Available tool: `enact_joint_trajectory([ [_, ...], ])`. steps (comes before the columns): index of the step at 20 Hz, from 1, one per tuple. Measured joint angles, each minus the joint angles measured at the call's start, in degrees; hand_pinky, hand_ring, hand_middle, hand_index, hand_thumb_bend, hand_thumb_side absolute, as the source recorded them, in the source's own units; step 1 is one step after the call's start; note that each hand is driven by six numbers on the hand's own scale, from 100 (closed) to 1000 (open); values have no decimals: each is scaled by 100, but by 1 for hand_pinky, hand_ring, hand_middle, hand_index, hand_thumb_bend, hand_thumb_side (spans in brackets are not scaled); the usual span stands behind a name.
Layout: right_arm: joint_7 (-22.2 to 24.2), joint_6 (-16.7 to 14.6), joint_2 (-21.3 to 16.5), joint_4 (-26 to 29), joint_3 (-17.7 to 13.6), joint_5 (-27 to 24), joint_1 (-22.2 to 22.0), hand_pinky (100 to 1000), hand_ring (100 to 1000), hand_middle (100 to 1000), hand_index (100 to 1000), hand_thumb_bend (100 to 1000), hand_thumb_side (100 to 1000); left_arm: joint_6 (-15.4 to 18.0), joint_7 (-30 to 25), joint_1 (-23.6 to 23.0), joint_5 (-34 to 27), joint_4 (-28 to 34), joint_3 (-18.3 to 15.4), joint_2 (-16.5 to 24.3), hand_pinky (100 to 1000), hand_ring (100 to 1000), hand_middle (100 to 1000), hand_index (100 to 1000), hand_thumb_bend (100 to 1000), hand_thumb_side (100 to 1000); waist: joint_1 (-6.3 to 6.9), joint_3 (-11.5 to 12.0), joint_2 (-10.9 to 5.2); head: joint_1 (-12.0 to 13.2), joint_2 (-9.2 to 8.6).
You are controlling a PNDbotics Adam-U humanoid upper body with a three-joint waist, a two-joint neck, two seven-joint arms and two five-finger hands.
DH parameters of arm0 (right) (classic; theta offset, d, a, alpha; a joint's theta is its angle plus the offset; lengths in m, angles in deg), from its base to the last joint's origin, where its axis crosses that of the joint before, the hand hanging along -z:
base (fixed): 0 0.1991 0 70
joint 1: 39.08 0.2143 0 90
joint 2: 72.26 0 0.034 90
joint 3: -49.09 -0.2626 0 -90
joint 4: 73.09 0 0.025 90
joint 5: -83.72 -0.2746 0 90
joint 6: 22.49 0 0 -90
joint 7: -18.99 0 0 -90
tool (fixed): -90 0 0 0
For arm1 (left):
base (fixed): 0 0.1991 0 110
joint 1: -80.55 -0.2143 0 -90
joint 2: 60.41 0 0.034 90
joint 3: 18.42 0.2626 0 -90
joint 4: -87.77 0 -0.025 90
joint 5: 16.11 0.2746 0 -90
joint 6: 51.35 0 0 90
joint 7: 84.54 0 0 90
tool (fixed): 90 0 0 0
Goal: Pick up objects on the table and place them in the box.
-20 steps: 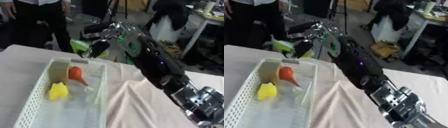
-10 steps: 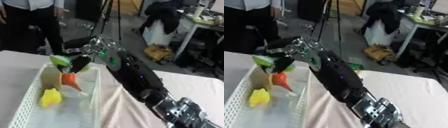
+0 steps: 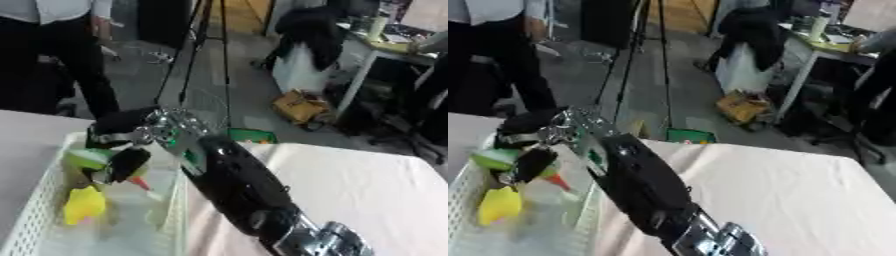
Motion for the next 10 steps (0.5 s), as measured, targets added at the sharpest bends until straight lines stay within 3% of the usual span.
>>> enact_joint_trajectory([
  [2,-56,-35,19,-54,17,133,-24,828,701,428,549,176,594,2,-2,0,0,0,0,0,989,911,1000,925,110,1000,0,-2,2,-24,-3],
  [6,-85,-79,21,-134,18,282,-26,828,701,428,549,176,594,2,-3,1,0,0,0,0,989,911,1000,925,110,1000,0,-6,4,-41,-4],
  [7,-83,-86,21,-148,20,303,-26,880,813,586,697,414,598,2,-3,1,0,0,0,0,988,911,1000,925,109,1000,0,-7,5,-44,-4],
  [10,-10,-91,21,-228,87,421,-26,892,836,656,734,426,603,4,-4,1,0,0,0,0,988,911,1000,925,109,1000,4,-7,34,-89,-22],
])
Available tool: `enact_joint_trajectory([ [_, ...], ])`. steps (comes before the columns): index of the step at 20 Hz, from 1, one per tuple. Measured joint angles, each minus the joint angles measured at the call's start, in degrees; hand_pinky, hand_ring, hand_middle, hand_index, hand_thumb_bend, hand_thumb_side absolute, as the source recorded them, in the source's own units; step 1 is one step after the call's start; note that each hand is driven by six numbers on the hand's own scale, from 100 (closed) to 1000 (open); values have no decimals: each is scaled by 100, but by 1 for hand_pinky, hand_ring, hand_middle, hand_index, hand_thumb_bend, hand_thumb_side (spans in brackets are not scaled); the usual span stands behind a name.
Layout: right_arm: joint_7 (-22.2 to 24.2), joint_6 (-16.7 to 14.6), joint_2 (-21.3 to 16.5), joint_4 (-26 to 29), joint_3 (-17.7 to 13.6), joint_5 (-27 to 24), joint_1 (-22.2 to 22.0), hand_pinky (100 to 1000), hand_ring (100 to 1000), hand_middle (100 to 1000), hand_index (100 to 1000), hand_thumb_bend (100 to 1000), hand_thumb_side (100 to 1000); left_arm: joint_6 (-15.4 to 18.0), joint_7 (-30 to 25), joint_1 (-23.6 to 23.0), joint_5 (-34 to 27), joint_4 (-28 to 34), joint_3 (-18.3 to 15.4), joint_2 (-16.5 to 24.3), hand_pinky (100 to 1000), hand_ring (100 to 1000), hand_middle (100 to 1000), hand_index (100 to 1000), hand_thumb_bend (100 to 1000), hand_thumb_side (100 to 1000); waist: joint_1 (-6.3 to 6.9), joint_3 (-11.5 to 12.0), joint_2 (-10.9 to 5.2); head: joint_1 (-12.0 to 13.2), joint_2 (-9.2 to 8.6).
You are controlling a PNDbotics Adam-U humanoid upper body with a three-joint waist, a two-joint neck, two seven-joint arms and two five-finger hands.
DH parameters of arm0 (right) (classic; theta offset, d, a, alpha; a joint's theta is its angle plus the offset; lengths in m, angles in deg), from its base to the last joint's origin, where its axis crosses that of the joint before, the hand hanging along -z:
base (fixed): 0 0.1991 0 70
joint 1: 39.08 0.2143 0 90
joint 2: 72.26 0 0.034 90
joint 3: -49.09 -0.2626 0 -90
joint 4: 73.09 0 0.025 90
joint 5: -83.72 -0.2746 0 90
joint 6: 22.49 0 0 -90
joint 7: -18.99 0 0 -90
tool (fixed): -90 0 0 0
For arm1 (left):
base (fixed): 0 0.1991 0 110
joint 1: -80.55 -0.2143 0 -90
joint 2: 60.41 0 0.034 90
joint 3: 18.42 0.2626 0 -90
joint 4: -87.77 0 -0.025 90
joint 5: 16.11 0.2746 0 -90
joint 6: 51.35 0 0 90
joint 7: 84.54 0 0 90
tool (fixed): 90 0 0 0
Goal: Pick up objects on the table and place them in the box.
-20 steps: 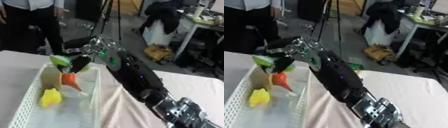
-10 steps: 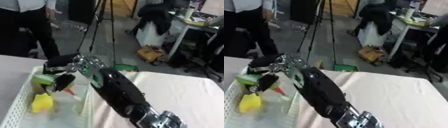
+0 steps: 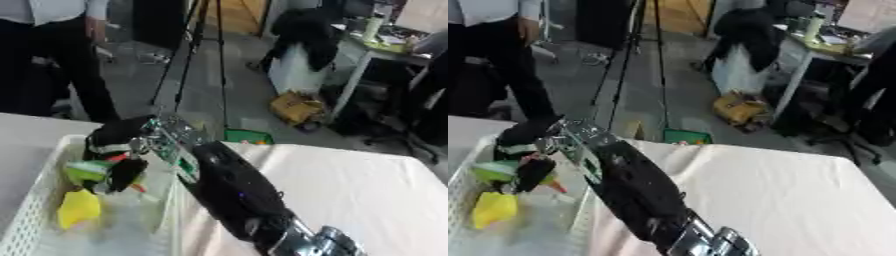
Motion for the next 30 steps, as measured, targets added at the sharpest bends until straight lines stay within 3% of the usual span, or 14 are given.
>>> enact_joint_trajectory([
  [4,96,92,5,-7,-2,163,0,895,843,665,739,424,605,5,-5,0,0,0,0,0,988,911,1000,925,108,1000,12,-8,7,-18,-33],
  [5,114,110,8,-6,-2,180,0,953,911,771,849,480,597,5,-6,0,0,0,0,0,989,911,1000,925,108,1000,13,-11,7,-24,-33],
  [6,133,129,8,4,-2,200,0,970,928,791,866,512,590,6,-6,0,0,0,0,0,989,911,1000,926,108,1000,14,-19,7,-26,-33],
  [7,151,147,8,26,-2,235,0,990,959,844,916,629,593,6,-6,0,0,0,0,0,989,911,1000,925,108,1000,15,-30,7,-26,-31],
  [8,170,166,8,38,-2,274,0,990,959,844,916,629,593,6,-6,0,0,0,0,-1,989,911,1000,925,108,1000,20,-33,7,-26,-28],
  [9,186,182,8,54,-1,308,0,1000,991,897,962,719,615,6,-6,0,0,0,0,-1,989,911,1000,925,108,1000,29,-33,8,-26,-26],
  [10,198,194,8,73,-1,338,0,1000,991,897,962,719,615,6,-6,0,0,0,0,-1,989,911,1000,925,108,1000,35,-35,9,-25,-23],
  [11,206,202,8,89,-1,373,0,1000,1000,977,1000,813,651,6,-6,0,0,0,0,-1,989,911,1000,925,108,1000,37,-36,9,-23,-17],
  [13,210,206,8,111,-2,444,0,1000,1000,1000,1000,853,646,6,-6,0,0,0,0,-2,989,910,1000,925,107,1000,37,-37,18,-17,24],
  [24,70,105,1,204,-9,533,-3,1000,1000,1000,1000,920,694,6,-6,-3,2,0,0,-3,989,909,1000,926,107,1000,70,-68,39,1,71],
  [25,35,92,-4,226,-8,529,-3,1000,1000,1000,1000,906,779,6,-6,-3,2,0,0,-4,990,909,1000,927,107,1000,70,-69,39,3,71],
  [27,-46,56,-12,335,-15,510,-3,1000,1000,1000,1000,899,813,6,-6,-9,7,0,0,-4,990,909,1000,927,107,1000,72,-95,39,16,76],
  [28,-101,29,-23,423,-41,472,-2,1000,1000,1000,1000,879,898,7,-5,-11,12,0,-2,-4,990,910,1000,930,108,1000,76,-112,39,33,86],
  [30,-236,-45,-88,653,-151,367,21,1000,1000,1000,1000,862,951,10,0,-21,18,0,-20,-4,990,910,1000,931,108,1000,105,-153,38,77,127],
])
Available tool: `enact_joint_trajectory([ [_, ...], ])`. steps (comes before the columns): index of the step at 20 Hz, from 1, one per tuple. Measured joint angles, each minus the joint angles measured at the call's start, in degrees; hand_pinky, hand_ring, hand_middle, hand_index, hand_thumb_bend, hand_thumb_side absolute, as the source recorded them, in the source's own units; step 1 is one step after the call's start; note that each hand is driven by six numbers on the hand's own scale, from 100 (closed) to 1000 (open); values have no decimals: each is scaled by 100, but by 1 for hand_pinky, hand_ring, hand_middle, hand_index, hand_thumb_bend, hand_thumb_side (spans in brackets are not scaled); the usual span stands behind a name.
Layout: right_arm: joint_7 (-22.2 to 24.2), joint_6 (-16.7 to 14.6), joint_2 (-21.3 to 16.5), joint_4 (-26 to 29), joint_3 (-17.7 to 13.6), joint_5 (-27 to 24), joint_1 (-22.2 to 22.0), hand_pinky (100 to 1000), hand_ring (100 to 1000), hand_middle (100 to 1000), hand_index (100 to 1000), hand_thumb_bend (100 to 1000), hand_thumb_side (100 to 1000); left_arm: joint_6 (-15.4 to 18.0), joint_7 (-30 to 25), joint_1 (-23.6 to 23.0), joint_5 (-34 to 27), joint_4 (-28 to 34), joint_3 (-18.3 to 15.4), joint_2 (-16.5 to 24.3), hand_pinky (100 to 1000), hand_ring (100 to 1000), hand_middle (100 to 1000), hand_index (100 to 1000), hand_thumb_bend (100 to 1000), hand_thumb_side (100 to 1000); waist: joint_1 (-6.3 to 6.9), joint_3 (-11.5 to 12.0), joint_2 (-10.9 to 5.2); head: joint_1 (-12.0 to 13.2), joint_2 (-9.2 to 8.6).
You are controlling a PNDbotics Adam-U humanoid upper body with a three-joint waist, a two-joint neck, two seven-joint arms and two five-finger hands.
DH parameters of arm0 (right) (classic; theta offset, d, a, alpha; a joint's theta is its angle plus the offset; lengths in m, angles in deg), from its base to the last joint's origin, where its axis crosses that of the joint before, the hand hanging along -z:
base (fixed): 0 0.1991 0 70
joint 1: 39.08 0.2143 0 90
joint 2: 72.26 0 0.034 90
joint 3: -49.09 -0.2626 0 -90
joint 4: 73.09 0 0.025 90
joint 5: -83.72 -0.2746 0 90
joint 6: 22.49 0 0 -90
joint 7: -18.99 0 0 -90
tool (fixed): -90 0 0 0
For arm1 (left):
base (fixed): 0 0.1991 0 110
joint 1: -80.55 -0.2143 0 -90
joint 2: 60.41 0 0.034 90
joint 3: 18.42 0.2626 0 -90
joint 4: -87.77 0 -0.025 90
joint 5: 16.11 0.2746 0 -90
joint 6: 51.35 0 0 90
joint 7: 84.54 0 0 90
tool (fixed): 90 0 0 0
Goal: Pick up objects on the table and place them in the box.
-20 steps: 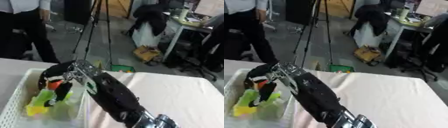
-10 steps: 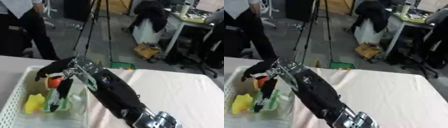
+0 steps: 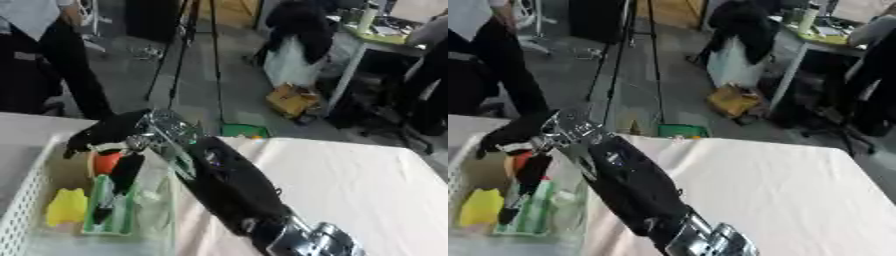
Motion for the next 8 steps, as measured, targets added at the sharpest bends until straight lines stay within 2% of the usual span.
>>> enact_joint_trajectory([
  [2,-157,-59,-117,266,-146,-154,35,1000,1000,1000,1000,846,1000,5,14,-7,8,0,-4,0,990,910,1000,933,108,1000,34,-42,0,46,40],
  [8,-632,-73,-523,1056,-534,-633,86,1000,1000,1000,1000,835,1000,23,97,-53,49,0,-46,0,990,911,1000,934,107,1000,110,-166,-1,368,155],
])
